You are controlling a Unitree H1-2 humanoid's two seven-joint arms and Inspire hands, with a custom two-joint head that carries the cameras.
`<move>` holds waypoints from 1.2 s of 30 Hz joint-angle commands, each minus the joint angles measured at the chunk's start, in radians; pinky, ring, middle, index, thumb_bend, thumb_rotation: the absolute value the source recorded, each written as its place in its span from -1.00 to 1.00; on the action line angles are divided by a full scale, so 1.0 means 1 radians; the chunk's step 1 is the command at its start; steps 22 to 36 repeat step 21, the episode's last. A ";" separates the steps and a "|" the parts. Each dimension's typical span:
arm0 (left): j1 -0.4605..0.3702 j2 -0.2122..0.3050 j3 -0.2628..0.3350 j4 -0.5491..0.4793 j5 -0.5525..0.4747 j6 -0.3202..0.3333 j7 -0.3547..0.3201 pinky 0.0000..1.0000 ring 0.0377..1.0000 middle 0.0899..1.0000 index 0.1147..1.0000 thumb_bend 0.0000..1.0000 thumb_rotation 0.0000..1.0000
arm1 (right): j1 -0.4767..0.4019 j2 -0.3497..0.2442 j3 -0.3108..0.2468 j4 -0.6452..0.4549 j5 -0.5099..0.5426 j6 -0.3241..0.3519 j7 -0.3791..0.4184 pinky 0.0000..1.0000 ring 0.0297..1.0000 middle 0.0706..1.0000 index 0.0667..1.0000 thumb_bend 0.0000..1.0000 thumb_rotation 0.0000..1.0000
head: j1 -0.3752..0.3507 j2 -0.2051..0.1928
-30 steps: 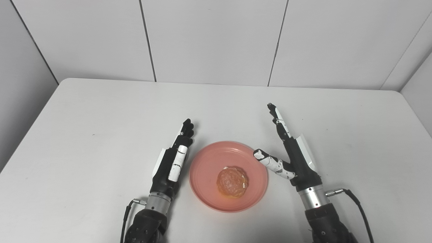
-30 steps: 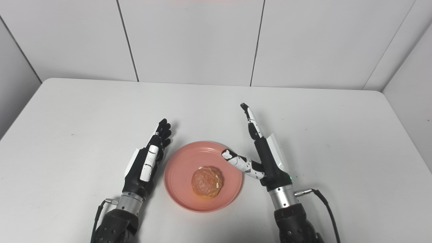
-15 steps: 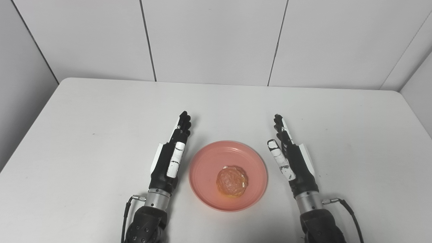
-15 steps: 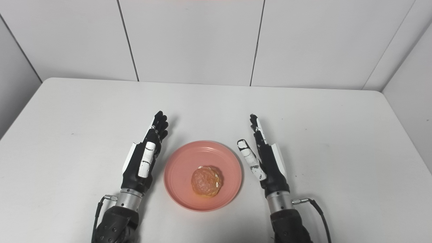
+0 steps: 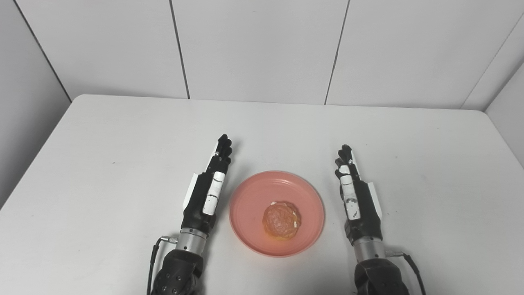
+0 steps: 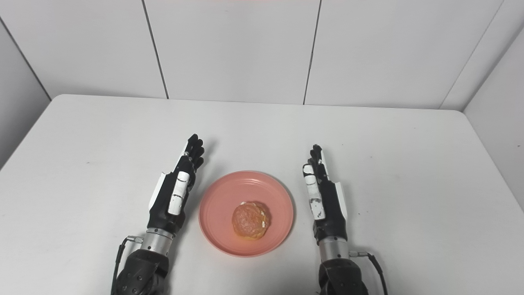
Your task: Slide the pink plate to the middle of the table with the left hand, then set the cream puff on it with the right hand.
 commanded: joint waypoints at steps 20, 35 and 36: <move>0.063 -0.038 0.018 -0.064 -0.009 0.154 0.039 1.00 1.00 1.00 1.00 0.24 1.00 | 0.006 0.022 -0.020 -0.048 0.058 -0.021 -0.014 1.00 1.00 1.00 0.98 0.11 0.88 | 0.040 0.012; 0.065 -0.040 0.017 -0.068 -0.009 0.161 0.041 1.00 1.00 1.00 1.00 0.25 1.00 | 0.006 0.017 -0.017 -0.049 0.057 -0.012 -0.010 1.00 1.00 1.00 0.99 0.13 0.91 | 0.040 0.012; 0.065 -0.040 0.017 -0.068 -0.009 0.161 0.041 1.00 1.00 1.00 1.00 0.25 1.00 | 0.006 0.017 -0.017 -0.049 0.057 -0.012 -0.010 1.00 1.00 1.00 0.99 0.13 0.91 | 0.040 0.012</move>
